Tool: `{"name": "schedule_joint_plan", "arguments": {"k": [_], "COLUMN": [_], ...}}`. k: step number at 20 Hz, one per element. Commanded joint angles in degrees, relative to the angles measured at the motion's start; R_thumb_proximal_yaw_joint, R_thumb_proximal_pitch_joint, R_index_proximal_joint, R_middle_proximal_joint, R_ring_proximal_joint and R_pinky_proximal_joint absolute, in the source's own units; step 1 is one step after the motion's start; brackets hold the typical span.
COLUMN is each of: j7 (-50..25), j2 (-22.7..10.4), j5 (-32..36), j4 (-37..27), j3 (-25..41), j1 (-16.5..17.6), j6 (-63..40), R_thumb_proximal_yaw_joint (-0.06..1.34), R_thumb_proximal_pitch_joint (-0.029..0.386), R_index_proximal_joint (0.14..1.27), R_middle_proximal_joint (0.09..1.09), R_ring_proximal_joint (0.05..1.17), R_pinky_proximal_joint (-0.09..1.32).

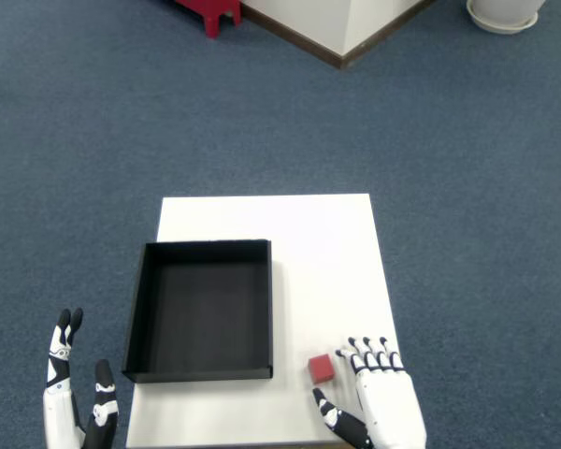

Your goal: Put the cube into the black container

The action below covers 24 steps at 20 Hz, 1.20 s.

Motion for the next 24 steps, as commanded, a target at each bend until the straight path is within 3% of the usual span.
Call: {"name": "schedule_joint_plan", "arguments": {"k": [1, 15, 24], "j7": [-2.22, -2.9, -4.84], "j2": [-0.6, -0.62, -0.58], "j5": [0.26, -0.93, -2.54], "j4": [-0.56, -2.91, -5.18], "j3": [-0.82, -1.09, -1.38], "j1": [-2.45, -2.72, -2.83], "j6": [0.55, 1.95, 3.9], "R_thumb_proximal_yaw_joint": [0.5, 0.43, 0.39], "R_thumb_proximal_pitch_joint": [0.058, 0.029, 0.034], "R_index_proximal_joint": [0.42, 0.41, 0.44], "R_middle_proximal_joint": [0.22, 0.21, 0.2], "R_ring_proximal_joint": [0.2, 0.19, 0.19], "R_pinky_proximal_joint": [-0.01, -0.02, -0.03]}}
